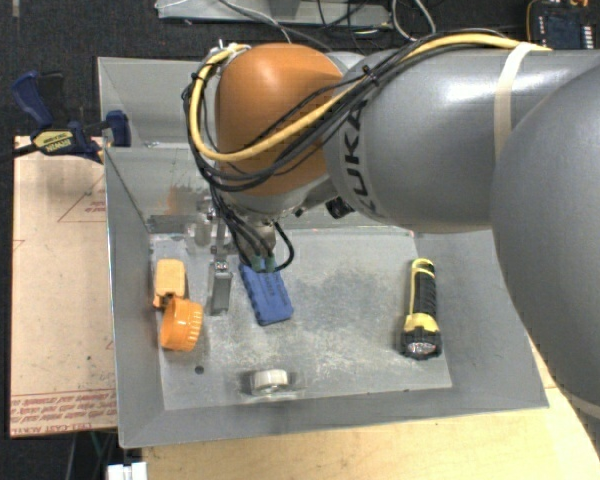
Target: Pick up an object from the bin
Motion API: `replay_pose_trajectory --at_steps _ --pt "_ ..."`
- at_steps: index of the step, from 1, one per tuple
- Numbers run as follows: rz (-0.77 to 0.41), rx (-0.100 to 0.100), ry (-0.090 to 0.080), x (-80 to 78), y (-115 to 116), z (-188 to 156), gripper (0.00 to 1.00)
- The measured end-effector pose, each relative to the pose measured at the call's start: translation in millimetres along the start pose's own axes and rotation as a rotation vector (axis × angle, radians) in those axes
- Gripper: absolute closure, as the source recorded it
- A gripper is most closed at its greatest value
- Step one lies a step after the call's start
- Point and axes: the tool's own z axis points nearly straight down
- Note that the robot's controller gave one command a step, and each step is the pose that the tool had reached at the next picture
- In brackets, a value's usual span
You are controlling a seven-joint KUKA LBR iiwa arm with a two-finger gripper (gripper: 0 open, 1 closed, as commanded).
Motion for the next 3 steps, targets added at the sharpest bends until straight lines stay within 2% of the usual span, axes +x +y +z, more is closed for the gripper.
replay_pose_trajectory --at_steps 1,2,3 --pt "0.006 -0.001 -0.007 -1.7 -1.8 -5.3 0.00" --pt "-0.231 -0.002 -0.008 21.9 20.3 110.2 0.00" --pt "-0.401 -0.003 -0.022 32.2 28.8 66.2 0.00"
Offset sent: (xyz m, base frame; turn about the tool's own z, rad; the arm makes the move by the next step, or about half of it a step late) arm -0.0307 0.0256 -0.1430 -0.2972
